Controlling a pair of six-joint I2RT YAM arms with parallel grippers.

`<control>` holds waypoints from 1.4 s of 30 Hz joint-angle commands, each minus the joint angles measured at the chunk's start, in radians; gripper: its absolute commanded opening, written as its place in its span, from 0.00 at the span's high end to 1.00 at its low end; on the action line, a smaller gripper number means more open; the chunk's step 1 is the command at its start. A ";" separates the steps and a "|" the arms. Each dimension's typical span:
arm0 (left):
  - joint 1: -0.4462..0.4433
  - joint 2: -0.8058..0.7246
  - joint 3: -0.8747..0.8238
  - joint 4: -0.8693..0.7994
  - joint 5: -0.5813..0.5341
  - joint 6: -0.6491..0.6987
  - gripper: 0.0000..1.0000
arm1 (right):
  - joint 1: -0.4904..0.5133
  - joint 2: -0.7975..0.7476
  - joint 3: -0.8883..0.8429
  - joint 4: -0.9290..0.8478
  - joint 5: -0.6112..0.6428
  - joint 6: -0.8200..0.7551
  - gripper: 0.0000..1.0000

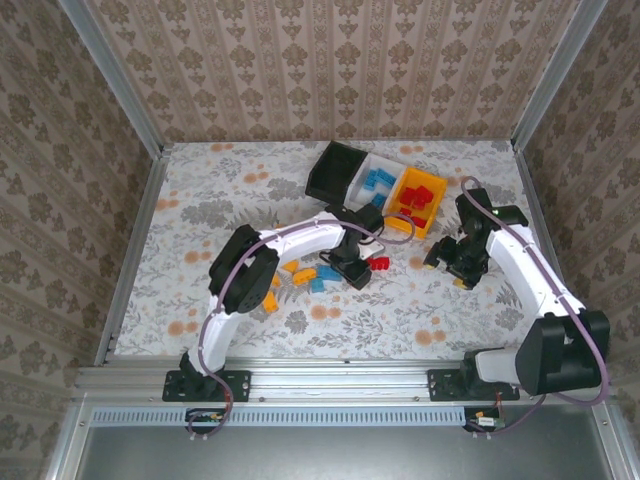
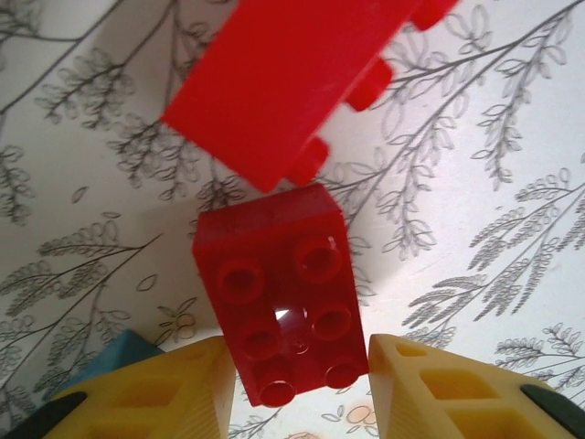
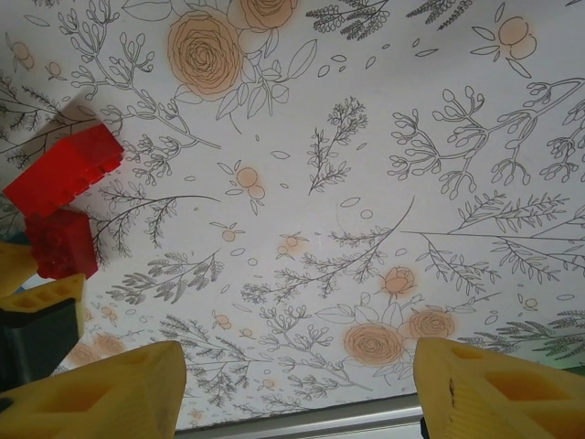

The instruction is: Sort the legos into containers by color

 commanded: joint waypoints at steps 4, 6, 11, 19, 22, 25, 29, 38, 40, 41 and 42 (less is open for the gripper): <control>0.097 -0.070 0.029 -0.037 0.050 -0.036 0.57 | -0.004 0.044 0.034 0.031 -0.027 0.018 0.32; 0.125 -0.088 0.051 -0.037 0.082 -0.052 0.57 | -0.006 0.055 0.038 0.039 -0.033 0.017 0.32; 0.200 -0.110 0.141 -0.019 0.204 -0.137 0.58 | -0.005 0.067 0.036 0.061 -0.050 0.018 0.32; 0.248 -0.064 0.274 0.022 0.327 -0.251 0.57 | -0.002 0.051 -0.001 0.088 -0.070 0.018 0.32; 0.236 -0.052 0.273 -0.006 0.295 -0.233 0.48 | 0.025 0.056 -0.032 0.138 -0.133 0.010 0.29; 0.235 -0.083 0.215 -0.001 0.269 -0.240 0.46 | 0.077 0.121 -0.031 0.143 -0.128 0.012 0.18; 0.254 -0.163 0.110 0.036 0.242 -0.259 0.45 | 0.184 0.227 0.039 0.160 -0.090 0.016 0.16; 0.327 -0.409 -0.201 0.097 0.197 -0.290 0.44 | 0.311 0.517 0.269 0.110 -0.010 -0.045 0.16; 0.343 -0.466 -0.272 0.113 0.190 -0.302 0.43 | 0.322 0.557 0.309 0.104 -0.013 -0.052 0.16; 0.351 -0.493 -0.305 0.121 0.186 -0.307 0.43 | 0.328 0.578 0.328 0.101 -0.019 -0.055 0.16; 0.357 -0.514 -0.332 0.124 0.182 -0.310 0.43 | 0.334 0.595 0.344 0.098 -0.023 -0.056 0.16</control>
